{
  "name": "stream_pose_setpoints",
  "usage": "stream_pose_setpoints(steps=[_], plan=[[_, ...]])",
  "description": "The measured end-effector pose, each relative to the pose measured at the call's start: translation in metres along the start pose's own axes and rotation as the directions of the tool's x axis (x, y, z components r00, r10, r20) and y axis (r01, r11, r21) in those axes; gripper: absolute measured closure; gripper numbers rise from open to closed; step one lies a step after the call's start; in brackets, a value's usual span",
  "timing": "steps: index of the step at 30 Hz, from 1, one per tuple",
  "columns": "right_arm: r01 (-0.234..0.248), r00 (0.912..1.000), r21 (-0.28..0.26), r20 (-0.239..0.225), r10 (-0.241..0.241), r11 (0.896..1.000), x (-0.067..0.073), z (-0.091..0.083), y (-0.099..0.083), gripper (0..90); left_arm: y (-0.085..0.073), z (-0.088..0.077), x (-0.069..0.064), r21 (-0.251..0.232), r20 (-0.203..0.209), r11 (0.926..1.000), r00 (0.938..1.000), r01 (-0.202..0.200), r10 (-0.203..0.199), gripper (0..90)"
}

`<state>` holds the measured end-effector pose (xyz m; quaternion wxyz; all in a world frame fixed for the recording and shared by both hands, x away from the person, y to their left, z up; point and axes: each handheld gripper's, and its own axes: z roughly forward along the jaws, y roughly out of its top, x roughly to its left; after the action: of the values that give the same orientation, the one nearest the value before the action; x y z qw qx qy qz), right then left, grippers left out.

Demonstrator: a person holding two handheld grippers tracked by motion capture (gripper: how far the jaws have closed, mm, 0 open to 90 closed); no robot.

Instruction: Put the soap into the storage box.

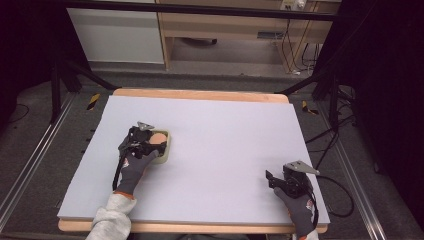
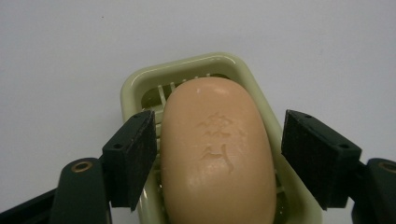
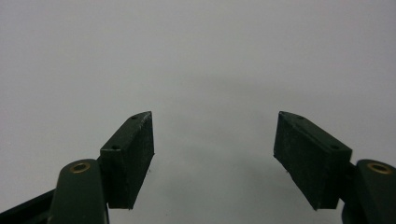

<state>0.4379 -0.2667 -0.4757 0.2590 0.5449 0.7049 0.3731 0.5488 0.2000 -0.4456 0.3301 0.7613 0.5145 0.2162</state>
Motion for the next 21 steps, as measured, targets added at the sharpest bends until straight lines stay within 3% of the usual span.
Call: stream_pose_setpoints(steps=[14, 21], plan=[[0.003, 0.9999, -0.004, 0.011, -0.003, 1.000, -0.002, -0.001, 0.000, 28.3, 0.002, -0.024, -0.002, -0.072, 0.050, 0.9974, 0.9987, 0.002, 0.002, 24.8], [-0.003, 0.9999, -0.004, 0.014, 0.003, 1.000, -0.002, -0.002, 0.000, 28.1, -0.006, -0.042, 0.003, -0.105, 0.066, 0.9944, 0.9976, -0.013, 0.020, 24.1]])
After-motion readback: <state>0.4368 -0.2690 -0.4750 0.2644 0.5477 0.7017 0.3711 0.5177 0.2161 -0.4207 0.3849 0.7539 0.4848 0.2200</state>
